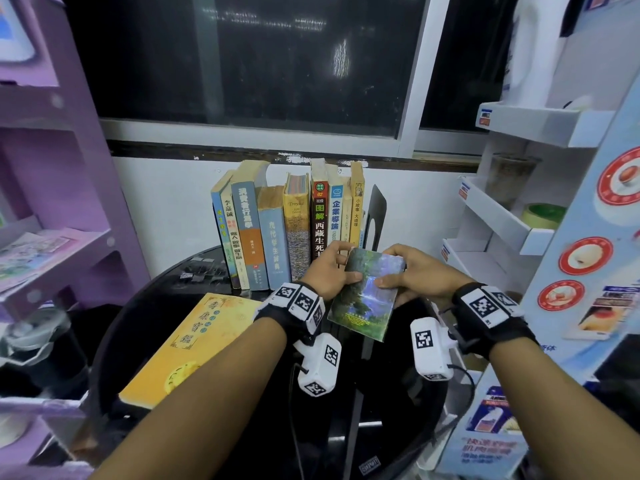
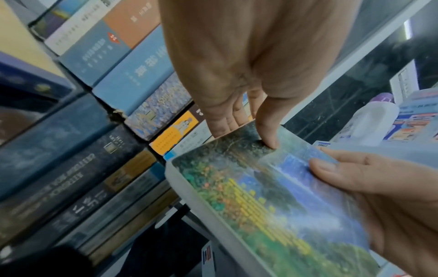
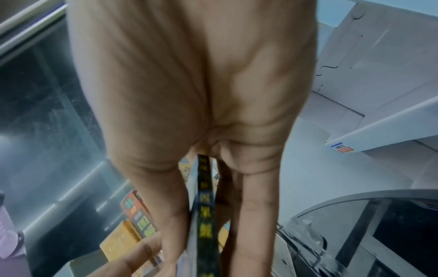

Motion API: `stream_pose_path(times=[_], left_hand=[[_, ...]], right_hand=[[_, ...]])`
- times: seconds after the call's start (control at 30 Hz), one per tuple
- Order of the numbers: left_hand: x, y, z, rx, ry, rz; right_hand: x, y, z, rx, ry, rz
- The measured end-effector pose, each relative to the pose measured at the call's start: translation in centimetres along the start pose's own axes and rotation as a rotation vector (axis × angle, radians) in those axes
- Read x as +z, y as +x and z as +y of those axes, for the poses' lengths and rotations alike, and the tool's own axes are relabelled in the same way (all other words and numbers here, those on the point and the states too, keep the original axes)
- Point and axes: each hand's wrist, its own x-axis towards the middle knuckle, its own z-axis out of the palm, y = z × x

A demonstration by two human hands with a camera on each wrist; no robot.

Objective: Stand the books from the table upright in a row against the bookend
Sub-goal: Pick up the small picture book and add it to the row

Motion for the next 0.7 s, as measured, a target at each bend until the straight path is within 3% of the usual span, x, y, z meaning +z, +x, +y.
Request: stream_pose_path(times=[0.13, 0.23, 0.53, 0.7], left_hand=[[0.0, 0.6, 1.3, 0.070, 0.065, -0.008], [0.2, 0.9, 2.8, 0.136, 0.186, 0.016], [-0.8, 1.9, 8.2, 0.580, 0.400, 0.379], [-2.1, 3.9, 9.5, 0.615, 0.635, 0.482]], right_hand=[[-0.9, -0.9, -0.8, -0.013, 0.032, -0.042], [-1.4, -1.3, -1.2, -0.046, -0.004, 0.013], [-1.8, -1.0, -1.3, -0.058, -0.320, 0.298], [-1.0, 0.4, -1.0, -0.093, -0.464, 0.398]])
